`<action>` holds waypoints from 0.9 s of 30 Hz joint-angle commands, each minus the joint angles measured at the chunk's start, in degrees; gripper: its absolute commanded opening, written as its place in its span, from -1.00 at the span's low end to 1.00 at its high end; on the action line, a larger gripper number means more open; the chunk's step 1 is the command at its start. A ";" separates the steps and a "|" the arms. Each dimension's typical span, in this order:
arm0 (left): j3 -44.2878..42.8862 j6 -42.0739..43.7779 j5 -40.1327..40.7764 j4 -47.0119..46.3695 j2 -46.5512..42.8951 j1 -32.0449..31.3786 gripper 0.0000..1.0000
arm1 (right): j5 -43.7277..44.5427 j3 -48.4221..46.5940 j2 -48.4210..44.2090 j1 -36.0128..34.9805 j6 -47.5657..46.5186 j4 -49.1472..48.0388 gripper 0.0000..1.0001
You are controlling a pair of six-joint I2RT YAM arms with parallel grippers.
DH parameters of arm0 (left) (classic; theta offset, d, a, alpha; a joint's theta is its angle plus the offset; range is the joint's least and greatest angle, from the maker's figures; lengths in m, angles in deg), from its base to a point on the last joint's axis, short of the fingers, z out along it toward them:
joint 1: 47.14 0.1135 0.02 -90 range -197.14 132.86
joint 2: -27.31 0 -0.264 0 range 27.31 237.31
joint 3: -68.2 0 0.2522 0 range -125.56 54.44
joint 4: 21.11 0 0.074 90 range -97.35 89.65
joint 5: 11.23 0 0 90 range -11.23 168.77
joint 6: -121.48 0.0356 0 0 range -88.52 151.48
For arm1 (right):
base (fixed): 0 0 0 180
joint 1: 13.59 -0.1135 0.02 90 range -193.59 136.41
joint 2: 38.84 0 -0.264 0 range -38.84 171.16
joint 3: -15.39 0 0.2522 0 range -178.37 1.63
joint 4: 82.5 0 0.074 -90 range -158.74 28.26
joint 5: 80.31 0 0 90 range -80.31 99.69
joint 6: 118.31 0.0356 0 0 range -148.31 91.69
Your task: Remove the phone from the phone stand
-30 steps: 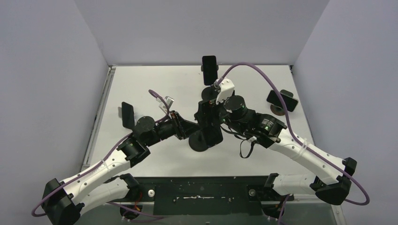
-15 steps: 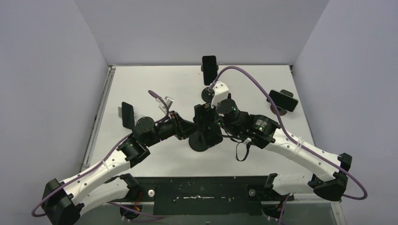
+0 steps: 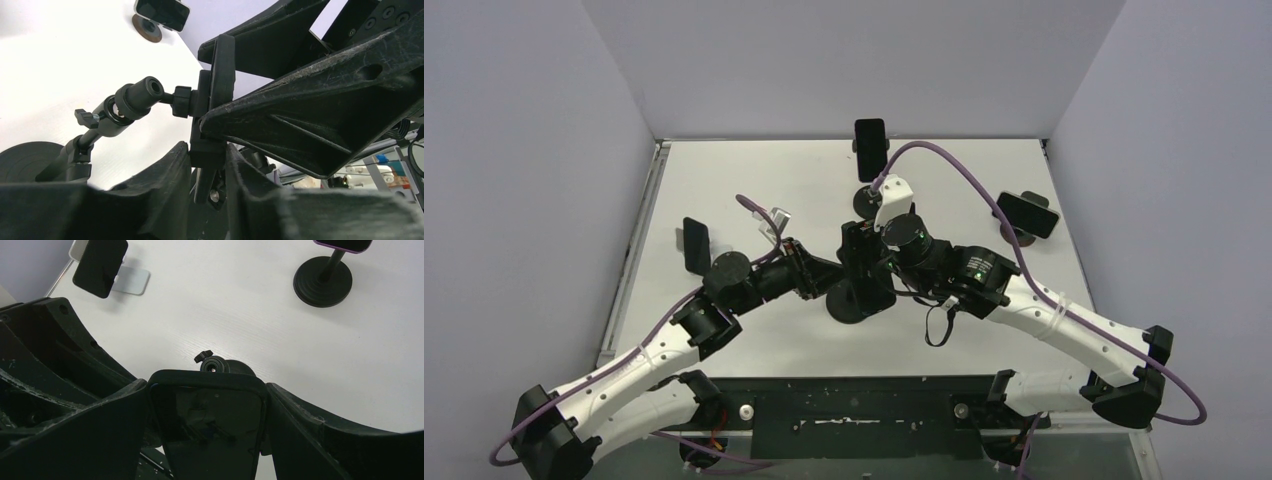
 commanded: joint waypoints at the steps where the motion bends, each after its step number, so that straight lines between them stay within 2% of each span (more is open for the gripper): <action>1: 1.39 -0.22 2.27 1.60 -1.62 0.30 -0.38 | 3.03 -1.43 0.04 -0.20 0.35 0.10 0.09; 3: 1.70 -0.31 2.33 1.54 -2.10 0.29 -0.17 | 3.28 -1.47 -0.05 -0.24 0.37 0.01 0.07; 5: 2.04 -0.36 2.27 1.47 -2.37 0.31 -0.08 | 3.47 -1.43 -0.14 -0.24 0.37 0.00 0.06; 11: 2.18 -0.40 1.05 -0.12 -2.02 0.32 -0.05 | 3.49 -1.52 -0.06 -0.25 0.41 0.00 0.06; 15: 1.58 -0.51 0.59 -1.34 -1.25 0.32 -0.14 | 3.49 -1.45 -0.06 -0.25 0.56 0.07 0.06; 23: 0.45 -0.66 -0.29 -3.59 0.55 0.32 -0.48 | 3.23 -1.93 0.20 -0.33 1.02 0.72 0.07; 26: 0.26 -0.73 -0.37 -3.94 0.74 0.25 -0.48 | 3.18 -2.12 0.29 -0.42 1.23 1.08 0.10; 27: 0.21 -0.68 -0.47 -3.98 0.76 0.18 -0.40 | 3.22 -2.06 0.22 -0.48 1.30 1.05 0.10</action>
